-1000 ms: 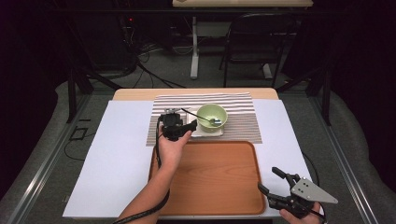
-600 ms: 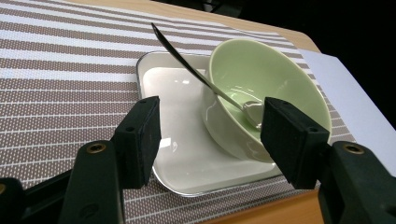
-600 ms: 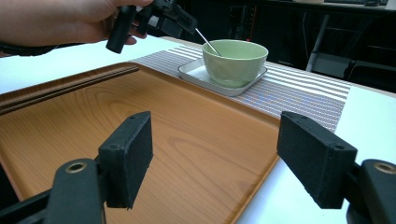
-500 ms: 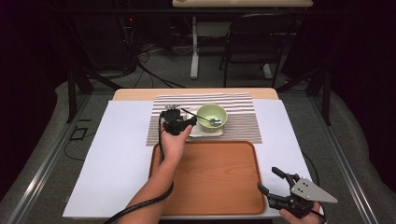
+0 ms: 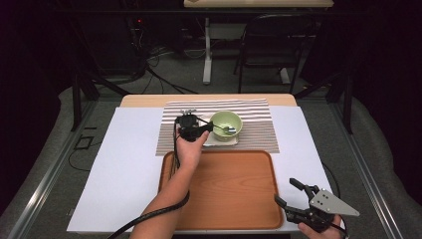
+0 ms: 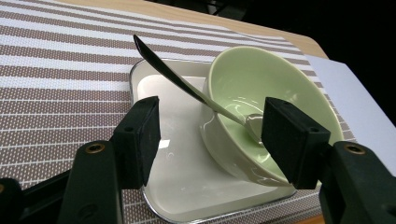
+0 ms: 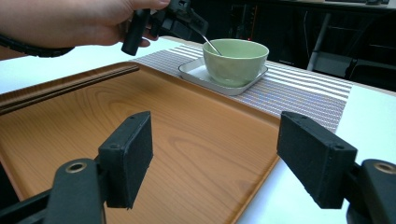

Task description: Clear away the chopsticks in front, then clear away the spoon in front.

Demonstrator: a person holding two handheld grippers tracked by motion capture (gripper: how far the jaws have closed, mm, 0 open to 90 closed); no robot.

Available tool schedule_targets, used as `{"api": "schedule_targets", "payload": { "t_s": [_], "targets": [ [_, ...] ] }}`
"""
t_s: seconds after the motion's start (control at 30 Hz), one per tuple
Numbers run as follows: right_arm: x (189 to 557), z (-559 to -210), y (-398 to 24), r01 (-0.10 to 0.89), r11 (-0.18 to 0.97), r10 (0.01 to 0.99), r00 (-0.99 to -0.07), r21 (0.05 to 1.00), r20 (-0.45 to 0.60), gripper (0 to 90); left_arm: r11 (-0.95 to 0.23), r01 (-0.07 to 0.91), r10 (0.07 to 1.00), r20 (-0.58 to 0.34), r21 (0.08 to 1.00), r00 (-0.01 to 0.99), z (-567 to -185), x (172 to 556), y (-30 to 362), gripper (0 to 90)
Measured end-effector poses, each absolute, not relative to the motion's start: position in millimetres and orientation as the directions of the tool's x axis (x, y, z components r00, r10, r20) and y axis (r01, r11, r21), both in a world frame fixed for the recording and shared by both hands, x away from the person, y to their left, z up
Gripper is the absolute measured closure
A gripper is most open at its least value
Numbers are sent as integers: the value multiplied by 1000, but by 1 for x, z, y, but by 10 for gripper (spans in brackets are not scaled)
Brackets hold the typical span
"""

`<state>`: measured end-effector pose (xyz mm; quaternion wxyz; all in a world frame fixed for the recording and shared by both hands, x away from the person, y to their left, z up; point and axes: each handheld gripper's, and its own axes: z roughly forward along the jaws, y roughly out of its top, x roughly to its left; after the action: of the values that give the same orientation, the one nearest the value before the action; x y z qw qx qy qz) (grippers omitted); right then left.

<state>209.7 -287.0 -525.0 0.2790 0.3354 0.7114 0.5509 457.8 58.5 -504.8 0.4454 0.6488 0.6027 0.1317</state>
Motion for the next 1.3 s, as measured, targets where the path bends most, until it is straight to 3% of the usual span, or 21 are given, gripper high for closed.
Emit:
{"api": "schedule_targets", "payload": {
  "t_s": [0.87,1.3],
  "targets": [
    [210,-525,-288,171,166,780,-626,971,-23,266,182,681,899,-401,709,178,-522,476,33,337],
    [211,-525,-288,169,163,777,-629,972,-20,266,147,699,925,-347,700,153,-530,484,20,397]
  ]
}}
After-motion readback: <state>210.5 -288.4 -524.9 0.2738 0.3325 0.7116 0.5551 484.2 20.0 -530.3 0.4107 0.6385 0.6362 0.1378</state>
